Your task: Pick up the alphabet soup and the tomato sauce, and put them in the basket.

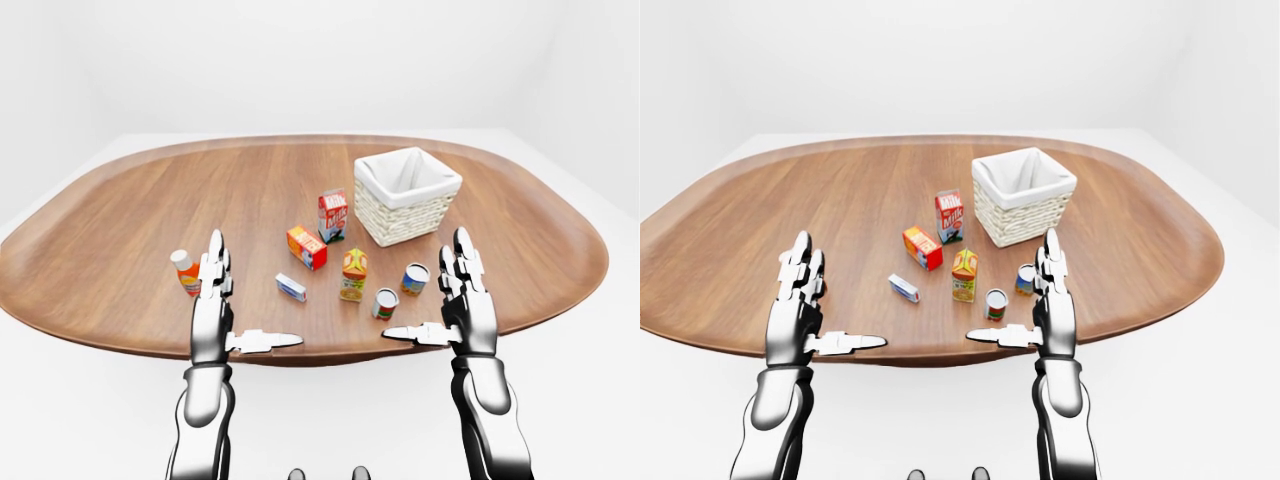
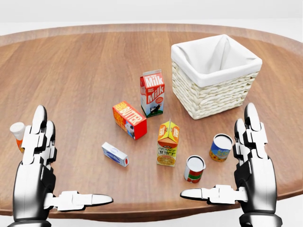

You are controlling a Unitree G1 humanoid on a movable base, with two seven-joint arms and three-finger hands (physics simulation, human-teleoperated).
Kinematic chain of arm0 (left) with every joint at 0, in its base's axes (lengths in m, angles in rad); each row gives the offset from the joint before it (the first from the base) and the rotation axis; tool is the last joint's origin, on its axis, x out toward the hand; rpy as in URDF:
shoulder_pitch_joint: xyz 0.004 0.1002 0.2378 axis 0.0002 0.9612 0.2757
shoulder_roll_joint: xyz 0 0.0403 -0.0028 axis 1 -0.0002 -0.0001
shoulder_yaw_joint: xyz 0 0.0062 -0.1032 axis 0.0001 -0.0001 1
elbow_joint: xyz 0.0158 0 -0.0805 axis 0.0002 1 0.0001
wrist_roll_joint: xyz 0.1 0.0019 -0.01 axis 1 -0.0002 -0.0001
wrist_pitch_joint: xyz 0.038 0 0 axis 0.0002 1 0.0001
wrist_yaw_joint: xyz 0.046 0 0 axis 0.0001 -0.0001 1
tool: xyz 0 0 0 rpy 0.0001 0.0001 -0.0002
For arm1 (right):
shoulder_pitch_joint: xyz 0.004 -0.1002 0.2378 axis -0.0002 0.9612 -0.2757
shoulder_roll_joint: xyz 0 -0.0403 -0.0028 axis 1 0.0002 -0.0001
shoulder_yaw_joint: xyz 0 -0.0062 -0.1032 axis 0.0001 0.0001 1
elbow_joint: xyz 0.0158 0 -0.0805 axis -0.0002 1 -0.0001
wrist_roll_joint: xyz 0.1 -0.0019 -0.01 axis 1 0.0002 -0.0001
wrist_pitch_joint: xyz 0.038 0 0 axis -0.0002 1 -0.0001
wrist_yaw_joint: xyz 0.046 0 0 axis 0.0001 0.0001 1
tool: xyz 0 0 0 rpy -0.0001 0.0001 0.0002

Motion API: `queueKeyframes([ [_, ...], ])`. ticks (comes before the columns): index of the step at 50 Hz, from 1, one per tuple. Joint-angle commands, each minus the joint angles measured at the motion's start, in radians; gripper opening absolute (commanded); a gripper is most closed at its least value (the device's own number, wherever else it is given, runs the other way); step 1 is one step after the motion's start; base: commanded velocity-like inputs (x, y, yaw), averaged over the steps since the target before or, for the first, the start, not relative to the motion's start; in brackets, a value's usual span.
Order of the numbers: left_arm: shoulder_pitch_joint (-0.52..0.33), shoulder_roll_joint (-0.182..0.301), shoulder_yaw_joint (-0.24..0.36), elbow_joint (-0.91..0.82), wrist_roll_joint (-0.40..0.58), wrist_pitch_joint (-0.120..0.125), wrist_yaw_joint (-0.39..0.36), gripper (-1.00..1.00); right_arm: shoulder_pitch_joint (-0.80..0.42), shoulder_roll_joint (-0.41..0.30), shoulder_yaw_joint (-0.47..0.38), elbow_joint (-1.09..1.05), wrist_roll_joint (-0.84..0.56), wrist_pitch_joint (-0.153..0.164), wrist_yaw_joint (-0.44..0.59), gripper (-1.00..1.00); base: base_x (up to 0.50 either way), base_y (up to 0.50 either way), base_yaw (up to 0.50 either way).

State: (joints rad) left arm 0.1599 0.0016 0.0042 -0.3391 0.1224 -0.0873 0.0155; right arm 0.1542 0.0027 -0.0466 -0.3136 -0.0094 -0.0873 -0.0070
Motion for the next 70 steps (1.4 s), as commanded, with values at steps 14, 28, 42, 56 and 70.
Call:
queueKeyframes([
  [14, 0.001, 0.0, -0.005, 0.005, -0.011, 0.0, -0.01, 1.0, 0.005, 0.0, 0.002, -0.01, -0.005, 0.0, 0.005, 1.0, 0.24, 0.0, 0.0],
  [28, -0.002, 0.0, -0.005, 0.01, -0.019, 0.0, -0.015, 1.0, 0.005, 0.0, 0.002, -0.007, -0.006, 0.0, 0.005, 1.0, 0.26, 0.0, 0.0],
  [42, -0.005, 0.0, -0.002, 0.018, -0.023, 0.0, -0.013, 1.0, 0.001, 0.0, 0.001, -0.003, -0.005, 0.0, 0.003, 1.0, 0.27, 0.0, 0.0],
  [56, -0.006, 0.001, -0.001, 0.024, -0.025, 0.0, -0.014, 1.0, 0.0, 0.0, 0.001, 0.001, -0.006, 0.0, 0.002, 1.0, 0.27, 0.0, 0.0],
  [70, -0.006, 0.001, -0.002, 0.024, -0.03, 0.0, -0.017, 1.0, 0.002, 0.0, 0.003, 0.005, -0.007, 0.0, 0.004, 1.0, 0.27, 0.0, 0.0],
])
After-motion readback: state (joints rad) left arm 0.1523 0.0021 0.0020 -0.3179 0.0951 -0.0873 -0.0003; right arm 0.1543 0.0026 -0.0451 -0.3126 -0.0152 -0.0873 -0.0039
